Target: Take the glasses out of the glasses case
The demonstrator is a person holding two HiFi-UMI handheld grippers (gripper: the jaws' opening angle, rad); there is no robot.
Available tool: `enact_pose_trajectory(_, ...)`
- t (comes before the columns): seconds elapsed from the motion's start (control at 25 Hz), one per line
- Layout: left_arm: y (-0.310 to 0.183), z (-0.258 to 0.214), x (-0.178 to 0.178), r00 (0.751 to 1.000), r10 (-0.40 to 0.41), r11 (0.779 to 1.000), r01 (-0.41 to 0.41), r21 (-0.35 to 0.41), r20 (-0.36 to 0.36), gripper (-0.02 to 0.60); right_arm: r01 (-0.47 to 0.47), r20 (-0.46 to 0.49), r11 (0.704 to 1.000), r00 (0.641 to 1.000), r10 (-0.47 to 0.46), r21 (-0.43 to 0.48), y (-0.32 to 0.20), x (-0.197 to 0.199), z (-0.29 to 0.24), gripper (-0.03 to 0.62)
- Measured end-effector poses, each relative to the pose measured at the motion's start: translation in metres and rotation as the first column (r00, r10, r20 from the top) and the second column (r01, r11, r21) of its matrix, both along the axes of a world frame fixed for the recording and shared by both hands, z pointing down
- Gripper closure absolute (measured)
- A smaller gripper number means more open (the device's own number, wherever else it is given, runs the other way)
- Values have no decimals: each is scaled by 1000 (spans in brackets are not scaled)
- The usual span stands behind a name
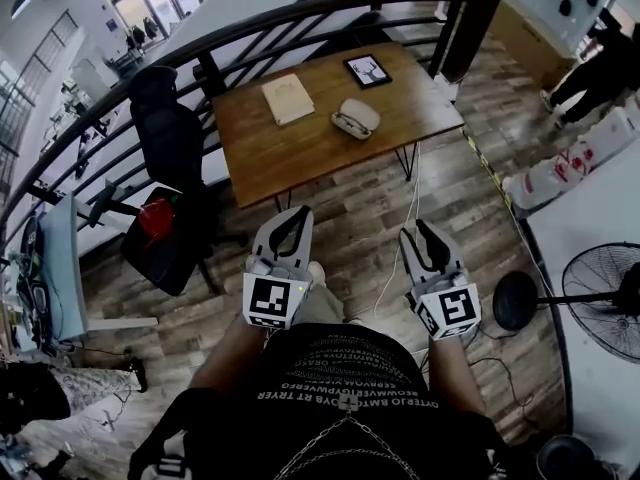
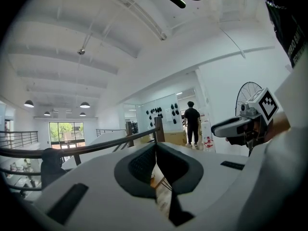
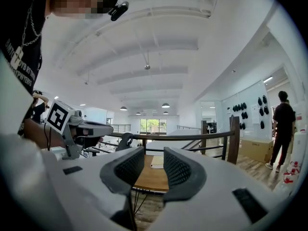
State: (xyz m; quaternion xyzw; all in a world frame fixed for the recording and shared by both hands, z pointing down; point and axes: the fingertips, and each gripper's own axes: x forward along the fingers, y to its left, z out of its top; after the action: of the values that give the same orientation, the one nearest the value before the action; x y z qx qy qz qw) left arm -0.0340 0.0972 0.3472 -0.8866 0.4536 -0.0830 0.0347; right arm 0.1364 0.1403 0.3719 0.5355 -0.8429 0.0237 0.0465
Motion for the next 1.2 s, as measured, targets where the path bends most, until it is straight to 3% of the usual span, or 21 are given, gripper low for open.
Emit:
enact_pose_trajectory(0.4, -54, 8, -16, 1000, 2, 1000, -2, -27, 9, 553, -25, 4, 1000, 1000, 25, 1, -56, -6, -3, 479)
enact_pose_trajectory(0.8, -109, 22, -29, 1000, -29, 997, 29, -77, 6, 552, 13, 4, 1000, 1000, -13, -28, -115, -20, 4, 477)
enact_pose_trajectory(1.2, -161, 23, -16, 1000, 2, 995, -2, -96, -3, 554, -2, -3, 999, 1000, 2, -54, -162, -16, 5, 477)
